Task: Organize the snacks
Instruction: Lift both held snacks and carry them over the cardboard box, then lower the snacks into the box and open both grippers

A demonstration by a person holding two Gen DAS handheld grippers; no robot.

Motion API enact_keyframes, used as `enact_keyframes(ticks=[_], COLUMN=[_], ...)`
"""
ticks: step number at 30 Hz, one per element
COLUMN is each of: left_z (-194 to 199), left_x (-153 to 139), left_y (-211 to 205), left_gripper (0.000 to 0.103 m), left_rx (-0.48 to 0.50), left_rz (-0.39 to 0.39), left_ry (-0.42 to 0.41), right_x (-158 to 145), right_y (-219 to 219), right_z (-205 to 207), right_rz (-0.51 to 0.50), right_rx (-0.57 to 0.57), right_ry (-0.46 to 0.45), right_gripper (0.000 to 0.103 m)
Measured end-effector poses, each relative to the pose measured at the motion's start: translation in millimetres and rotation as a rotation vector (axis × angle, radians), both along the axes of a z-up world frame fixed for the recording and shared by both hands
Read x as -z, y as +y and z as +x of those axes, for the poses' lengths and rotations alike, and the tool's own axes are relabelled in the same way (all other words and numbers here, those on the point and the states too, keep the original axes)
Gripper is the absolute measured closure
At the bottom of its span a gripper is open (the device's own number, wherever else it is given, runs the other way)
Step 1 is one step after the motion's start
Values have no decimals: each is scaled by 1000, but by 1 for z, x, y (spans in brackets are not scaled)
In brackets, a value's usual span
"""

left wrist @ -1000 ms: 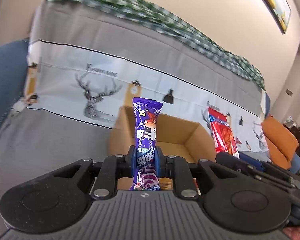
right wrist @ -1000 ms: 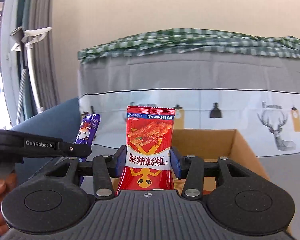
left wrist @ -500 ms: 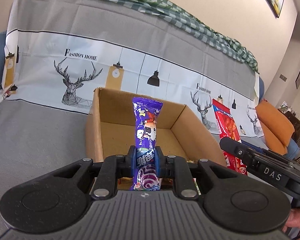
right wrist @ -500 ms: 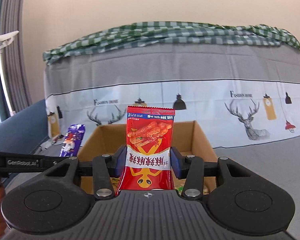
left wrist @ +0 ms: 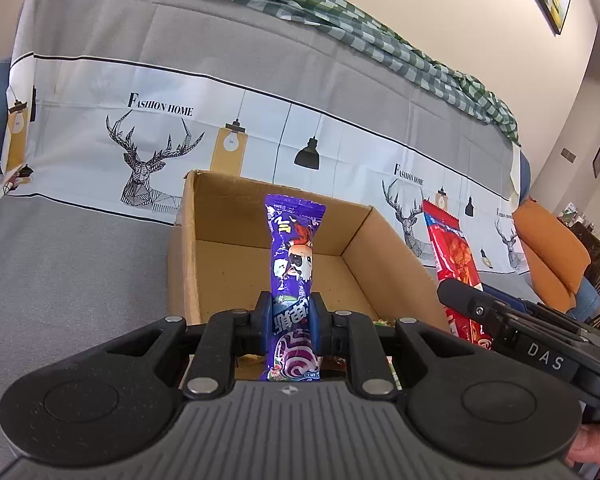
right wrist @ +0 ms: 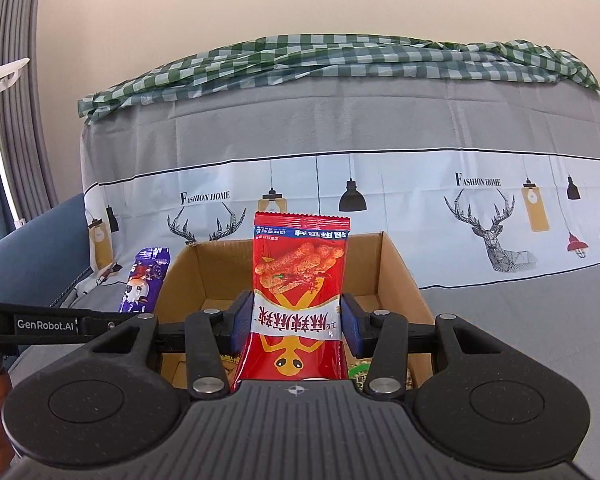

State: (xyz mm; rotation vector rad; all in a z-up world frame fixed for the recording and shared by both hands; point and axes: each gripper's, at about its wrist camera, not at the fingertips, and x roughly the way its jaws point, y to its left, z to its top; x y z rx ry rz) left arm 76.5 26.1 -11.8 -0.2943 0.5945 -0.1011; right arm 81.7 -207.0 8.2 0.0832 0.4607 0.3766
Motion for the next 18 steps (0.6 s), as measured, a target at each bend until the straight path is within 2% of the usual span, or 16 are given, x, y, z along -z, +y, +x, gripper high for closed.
enact_keyframes(ticks=[5, 18], left_z=[-2, -10], left_x=[-2, -10], left_y=[-1, -25], left_gripper=[84, 84], left_rx=[14, 103], left_rz=[-8, 2], left_ry=[-17, -122], right_x=[-1, -4], right_y=[2, 2], right_z=[-2, -5], right_rz=[-9, -21], right_rx=[-8, -1], right_ry=[-6, -35], right_gripper=[55, 55])
